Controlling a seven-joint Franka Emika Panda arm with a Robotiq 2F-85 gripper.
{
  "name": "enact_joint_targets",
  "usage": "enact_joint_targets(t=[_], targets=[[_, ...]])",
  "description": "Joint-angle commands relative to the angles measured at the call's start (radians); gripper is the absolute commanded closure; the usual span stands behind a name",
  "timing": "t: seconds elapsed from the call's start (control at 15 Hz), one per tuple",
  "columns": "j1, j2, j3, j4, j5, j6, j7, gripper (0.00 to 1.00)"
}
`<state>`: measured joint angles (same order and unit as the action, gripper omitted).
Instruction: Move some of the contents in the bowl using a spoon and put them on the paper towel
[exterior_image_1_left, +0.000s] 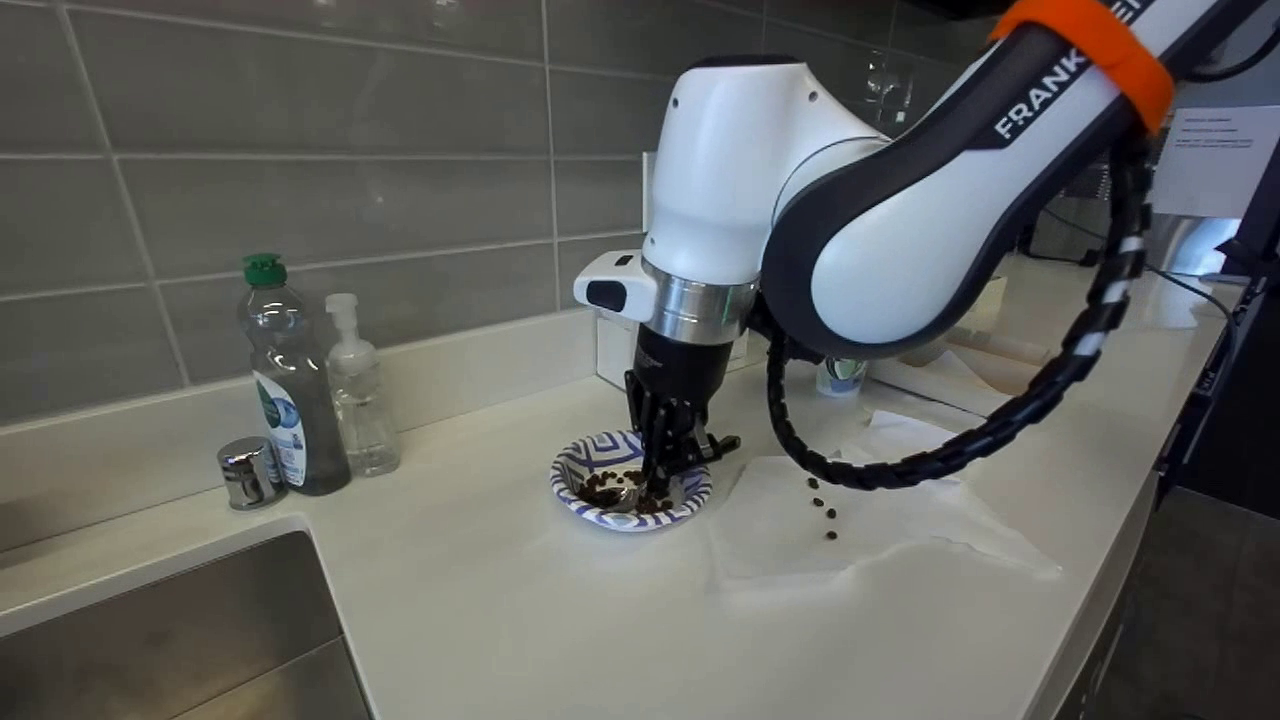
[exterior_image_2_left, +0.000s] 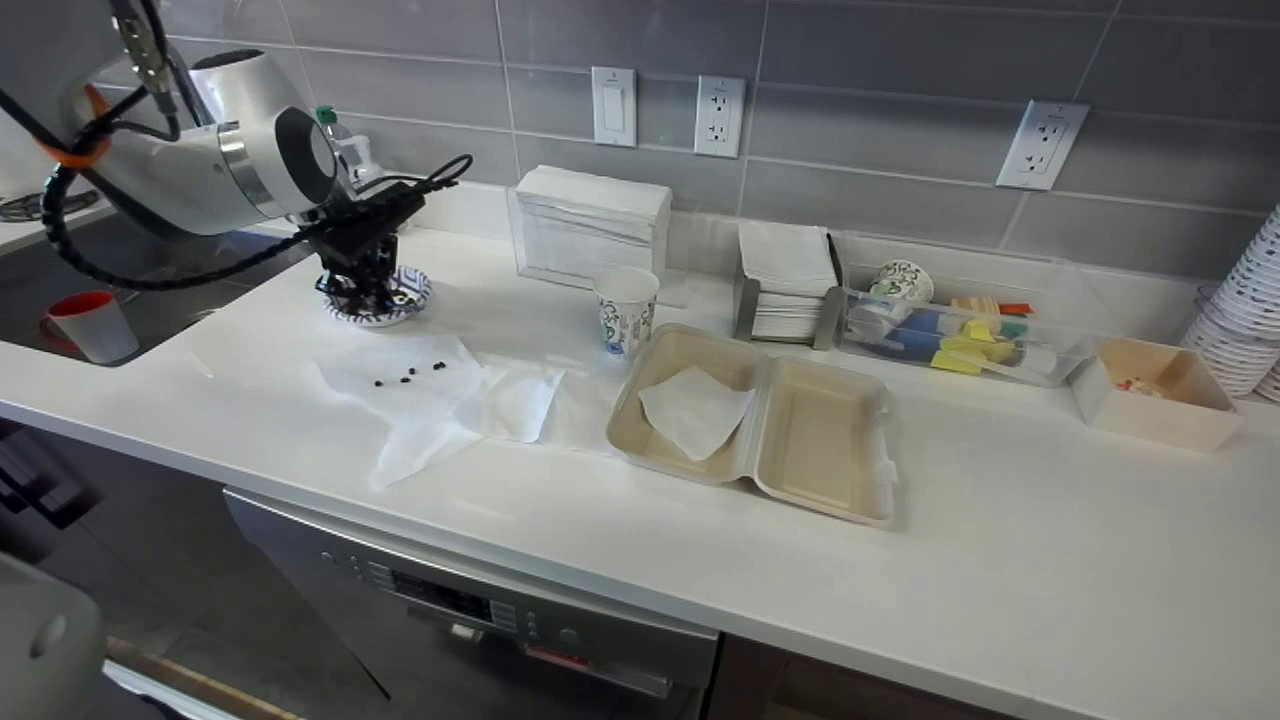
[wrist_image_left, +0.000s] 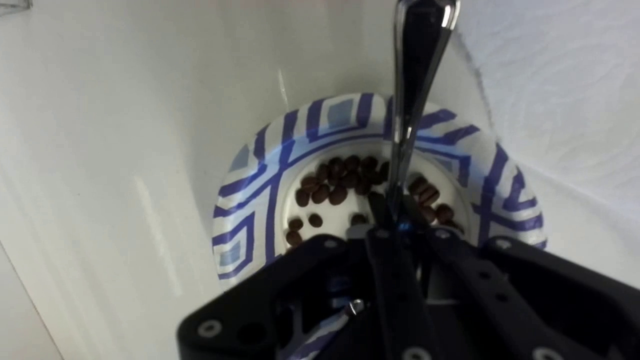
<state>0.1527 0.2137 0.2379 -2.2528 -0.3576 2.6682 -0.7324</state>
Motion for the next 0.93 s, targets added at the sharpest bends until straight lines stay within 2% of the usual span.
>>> enact_joint_targets(t=[0.0, 0.47, 0.87], targets=[[-0.036, -0.005, 0.03, -0.008, 0.148, 0.025, -0.086, 0.98], [-0.056, -0.063, 0.026, -0.012, 0.262, -0.022, -0.177, 0.98], [-0.048, -0.221, -0.006, -0.074, 0.301, -0.147, -0.199, 0.98]])
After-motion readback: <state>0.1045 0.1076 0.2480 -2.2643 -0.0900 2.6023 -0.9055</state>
